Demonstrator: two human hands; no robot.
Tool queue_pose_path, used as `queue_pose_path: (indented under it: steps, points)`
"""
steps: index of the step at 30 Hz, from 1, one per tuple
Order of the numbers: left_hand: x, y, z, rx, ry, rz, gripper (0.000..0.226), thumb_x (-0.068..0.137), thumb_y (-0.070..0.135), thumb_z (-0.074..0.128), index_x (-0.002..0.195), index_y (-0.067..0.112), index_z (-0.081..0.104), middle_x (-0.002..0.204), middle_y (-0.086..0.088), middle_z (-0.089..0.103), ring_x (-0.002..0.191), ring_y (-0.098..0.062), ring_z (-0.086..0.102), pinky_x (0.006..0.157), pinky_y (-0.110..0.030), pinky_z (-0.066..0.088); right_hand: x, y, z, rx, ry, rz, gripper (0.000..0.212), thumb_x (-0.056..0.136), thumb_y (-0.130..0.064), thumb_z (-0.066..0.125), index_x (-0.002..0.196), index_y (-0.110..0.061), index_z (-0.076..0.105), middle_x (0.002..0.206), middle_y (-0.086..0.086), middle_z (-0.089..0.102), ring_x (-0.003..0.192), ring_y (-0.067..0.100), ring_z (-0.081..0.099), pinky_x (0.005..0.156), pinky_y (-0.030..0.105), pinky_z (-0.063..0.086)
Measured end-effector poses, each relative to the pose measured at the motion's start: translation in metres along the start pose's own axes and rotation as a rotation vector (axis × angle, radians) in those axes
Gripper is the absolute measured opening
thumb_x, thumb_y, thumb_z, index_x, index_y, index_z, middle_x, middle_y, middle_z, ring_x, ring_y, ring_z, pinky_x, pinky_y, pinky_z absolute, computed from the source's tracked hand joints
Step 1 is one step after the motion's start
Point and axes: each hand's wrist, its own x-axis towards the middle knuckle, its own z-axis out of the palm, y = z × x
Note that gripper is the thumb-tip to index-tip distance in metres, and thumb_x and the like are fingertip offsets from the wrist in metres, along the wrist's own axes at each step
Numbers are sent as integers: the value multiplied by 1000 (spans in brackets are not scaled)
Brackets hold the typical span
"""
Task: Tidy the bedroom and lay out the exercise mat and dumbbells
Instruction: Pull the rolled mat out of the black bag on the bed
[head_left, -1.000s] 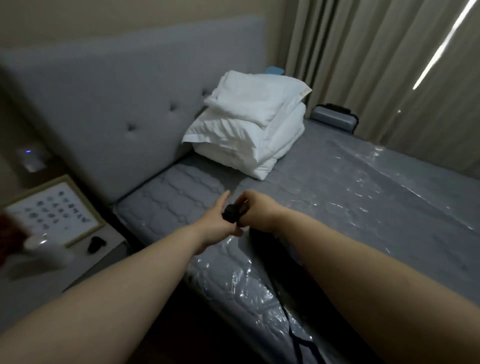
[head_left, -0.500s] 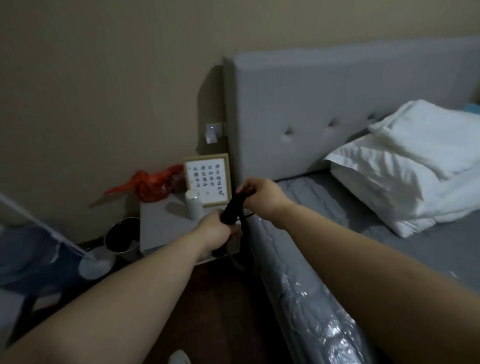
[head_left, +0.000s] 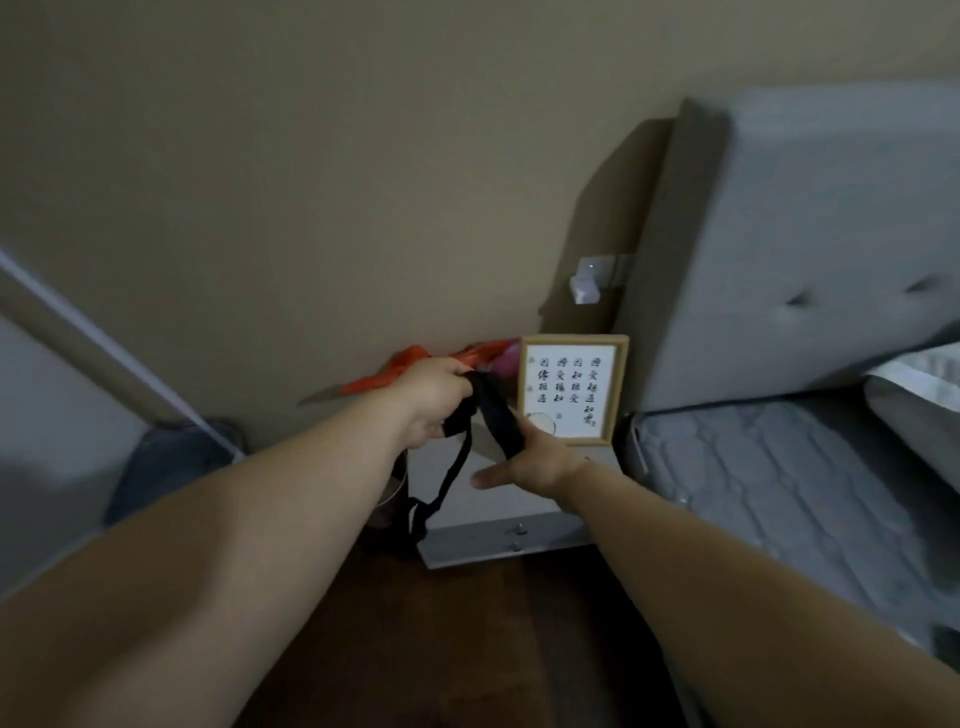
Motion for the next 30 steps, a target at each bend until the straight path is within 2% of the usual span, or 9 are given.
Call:
queue_pose_path:
  steps: [3,7,13,16,18,21,23,26,30]
  points:
    - [25,13,-20,-80,-4,-11,28,92,1,43,81,22,58,77,-5,61,68,-16,58,54,-24,47,39,-24,20,189,-70,-60,63,69,-12,83,121,-23,49,113,-11,59,104,7,55,77,15,46]
    - [63,17,-47,-98,134,10,32,89,-5,38,76,20,54,79,-11,56,73,-25,54,64,-32,47,96,-46,27,144,27,-29,25,85,-14,68,109,-12,61,104,12,66,90,20,56,76,30,44]
    - [115,-11,-83,-47,396,-97,24,87,-3,50,93,20,56,105,-16,63,93,-32,63,77,-41,53,181,-54,20,-144,3,-42,32,89,-16,61,120,-10,59,116,14,64,106,31,58,94,45,46]
    - [147,-29,-88,15,428,-151,27,87,0,54,106,19,56,110,-15,63,98,-33,63,87,-45,53,220,-49,10,-239,-48,-24,27,88,-18,63,114,-10,62,104,9,66,88,22,58,76,32,46]
    - [166,-44,-83,51,397,-185,29,88,2,56,115,12,56,106,-14,64,90,-29,65,83,-41,55,234,-40,2,-309,-78,11,23,87,-20,64,108,-11,62,90,5,62,77,19,56,67,28,43]
    - [198,-66,-68,193,304,-232,20,87,5,57,105,4,63,77,-5,63,60,-13,57,53,-21,48,259,-18,-7,-344,-108,86,14,86,-18,65,98,-11,62,83,4,62,67,16,57,58,23,46]
    - [213,-75,-59,180,257,-281,17,86,3,55,101,-1,63,80,-15,65,64,-22,62,59,-27,53,267,-12,-11,-417,-150,122,12,87,-21,61,92,-10,62,85,5,67,70,19,65,64,26,54]
    - [249,-89,-45,162,214,-359,19,88,3,52,104,0,60,94,-20,66,85,-32,65,82,-42,55,286,7,-21,-393,-116,216,25,82,-20,65,104,-10,61,96,7,69,84,24,68,77,36,57]
    - [279,-100,-35,261,118,-370,28,90,11,55,118,9,52,110,-15,60,97,-29,57,87,-36,49,288,26,-34,-326,0,311,68,78,-19,72,138,-18,40,126,8,56,111,25,55,81,25,43]
